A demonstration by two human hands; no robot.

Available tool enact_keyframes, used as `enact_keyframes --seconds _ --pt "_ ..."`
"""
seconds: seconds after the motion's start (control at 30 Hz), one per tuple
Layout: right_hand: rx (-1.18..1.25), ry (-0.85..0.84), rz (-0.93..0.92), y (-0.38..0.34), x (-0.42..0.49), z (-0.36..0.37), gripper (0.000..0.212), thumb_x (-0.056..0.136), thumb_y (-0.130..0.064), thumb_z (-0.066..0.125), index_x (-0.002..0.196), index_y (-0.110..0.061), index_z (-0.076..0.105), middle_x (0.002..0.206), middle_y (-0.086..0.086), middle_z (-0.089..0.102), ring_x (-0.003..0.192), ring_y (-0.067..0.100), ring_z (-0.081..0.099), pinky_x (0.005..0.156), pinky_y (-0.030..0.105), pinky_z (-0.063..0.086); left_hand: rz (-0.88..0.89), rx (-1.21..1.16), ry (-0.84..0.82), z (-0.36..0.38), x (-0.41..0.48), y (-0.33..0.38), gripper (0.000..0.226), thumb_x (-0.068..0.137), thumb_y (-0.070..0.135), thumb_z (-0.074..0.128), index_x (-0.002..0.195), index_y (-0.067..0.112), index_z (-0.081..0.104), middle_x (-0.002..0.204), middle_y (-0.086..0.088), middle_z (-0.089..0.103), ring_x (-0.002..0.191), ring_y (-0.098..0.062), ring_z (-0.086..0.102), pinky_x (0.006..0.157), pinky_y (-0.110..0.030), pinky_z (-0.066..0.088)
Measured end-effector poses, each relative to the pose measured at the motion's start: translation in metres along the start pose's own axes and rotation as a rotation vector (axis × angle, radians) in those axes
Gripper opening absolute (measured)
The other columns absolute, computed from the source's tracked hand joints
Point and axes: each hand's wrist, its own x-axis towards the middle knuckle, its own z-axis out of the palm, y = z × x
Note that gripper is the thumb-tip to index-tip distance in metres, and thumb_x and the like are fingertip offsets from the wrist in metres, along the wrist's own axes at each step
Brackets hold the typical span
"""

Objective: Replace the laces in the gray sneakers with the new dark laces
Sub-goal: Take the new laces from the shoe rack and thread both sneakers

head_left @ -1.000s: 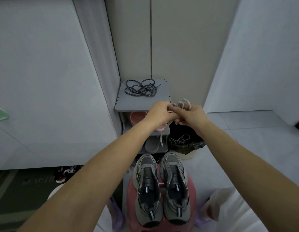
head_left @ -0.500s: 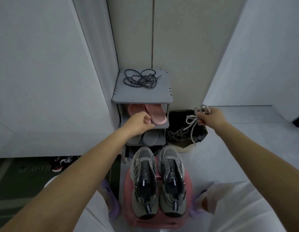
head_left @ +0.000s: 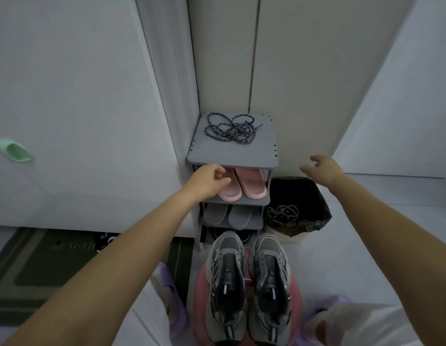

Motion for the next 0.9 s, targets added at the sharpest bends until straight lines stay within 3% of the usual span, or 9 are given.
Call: enact_keyframes --seconds 0.13,0.23,0.3,0.4,0.47,0.57,0.7,0.8,0.9 --pt "-0.033 -0.042 -0.147 -0.038 -0.003 0.012 0.049 0.09 -0.031 0.06 0.132 -0.009 0.05 0.133 0.015 0.052 0.114 0.032 0.056 0.101 0.043 0.044 -0.026 -0.055 0.116 -0.019 0.025 0.018 0.035 0.092 0.023 0.059 0.121 0.005 0.056 0.121 -0.008 0.06 0.111 -0.021 0.056 0.087 -0.022 0.04" --pt "-0.1 -0.045 -0.239 -0.068 0.0 0.02 0.043 0.09 -0.03 0.059 0.128 -0.008 0.055 0.13 0.013 0.055 0.117 0.03 0.053 0.1 0.036 0.04 -0.068 -0.112 0.204 -0.036 0.053 0.031 0.028 0.092 0.019 0.058 0.116 0.004 0.058 0.119 -0.011 0.061 0.112 -0.024 0.057 0.097 -0.029 0.044" --pt "-0.114 -0.046 -0.28 -0.086 0.007 0.027 0.04 0.09 -0.028 0.06 0.125 -0.008 0.058 0.129 0.013 0.056 0.118 0.028 0.053 0.1 0.034 0.04 -0.121 -0.113 0.233 -0.045 0.073 0.036 0.008 0.092 0.017 0.058 0.093 0.01 0.062 0.104 -0.01 0.062 0.101 -0.023 0.058 0.093 -0.031 0.046" --pt "-0.14 -0.034 -0.324 -0.106 0.02 0.037 0.035 0.091 -0.025 0.059 0.121 -0.008 0.061 0.127 0.012 0.059 0.116 0.027 0.055 0.096 0.032 0.041 -0.171 -0.056 0.223 -0.046 0.098 0.038 0.033 0.091 0.013 0.056 0.062 0.019 0.042 0.073 -0.001 0.051 0.084 -0.019 0.052 0.076 -0.027 0.041" --pt "-0.136 -0.043 -0.343 -0.115 0.03 0.044 0.032 0.091 -0.023 0.058 0.118 -0.007 0.063 0.123 0.013 0.061 0.112 0.028 0.056 0.09 0.03 0.042 -0.191 -0.017 0.187 -0.042 0.109 0.035 0.03 0.09 0.012 0.057 0.064 0.018 0.043 0.074 0.0 0.052 0.084 -0.02 0.053 0.075 -0.027 0.042" --pt "-0.114 -0.048 -0.358 -0.122 0.039 0.053 0.029 0.091 -0.021 0.059 0.114 -0.006 0.065 0.117 0.014 0.064 0.107 0.027 0.059 0.083 0.025 0.041 -0.165 0.02 0.186 -0.036 0.129 0.029 0.002 0.086 0.011 0.06 0.085 0.008 0.06 0.094 -0.009 0.066 0.09 -0.025 0.063 0.081 -0.034 0.053" --pt "-0.114 -0.048 -0.374 -0.119 0.042 0.055 0.027 0.091 -0.021 0.058 0.114 -0.008 0.066 0.112 0.01 0.064 0.105 0.025 0.058 0.083 0.024 0.04 -0.169 0.028 0.169 -0.03 0.152 0.025 0.016 0.086 0.013 0.063 0.099 0.003 0.061 0.094 -0.011 0.063 0.092 -0.027 0.062 0.078 -0.033 0.049" --pt "-0.105 -0.029 -0.367 -0.117 0.045 0.05 0.026 0.089 -0.021 0.06 0.112 -0.009 0.066 0.112 0.009 0.065 0.104 0.024 0.059 0.079 0.021 0.039 -0.098 0.022 0.186 -0.038 0.153 0.036 0.013 0.091 0.014 0.057 0.096 0.012 0.068 0.09 -0.007 0.062 0.085 -0.02 0.058 0.071 -0.028 0.044" --pt "-0.057 0.0 -0.336 -0.135 0.045 0.041 0.035 0.088 -0.022 0.063 0.119 -0.006 0.062 0.116 0.011 0.063 0.106 0.024 0.058 0.085 0.027 0.043 0.032 0.057 0.221 -0.058 0.144 0.061 0.018 0.093 0.024 0.058 0.102 0.014 0.069 0.095 0.0 0.065 0.089 -0.017 0.059 0.082 -0.028 0.046"
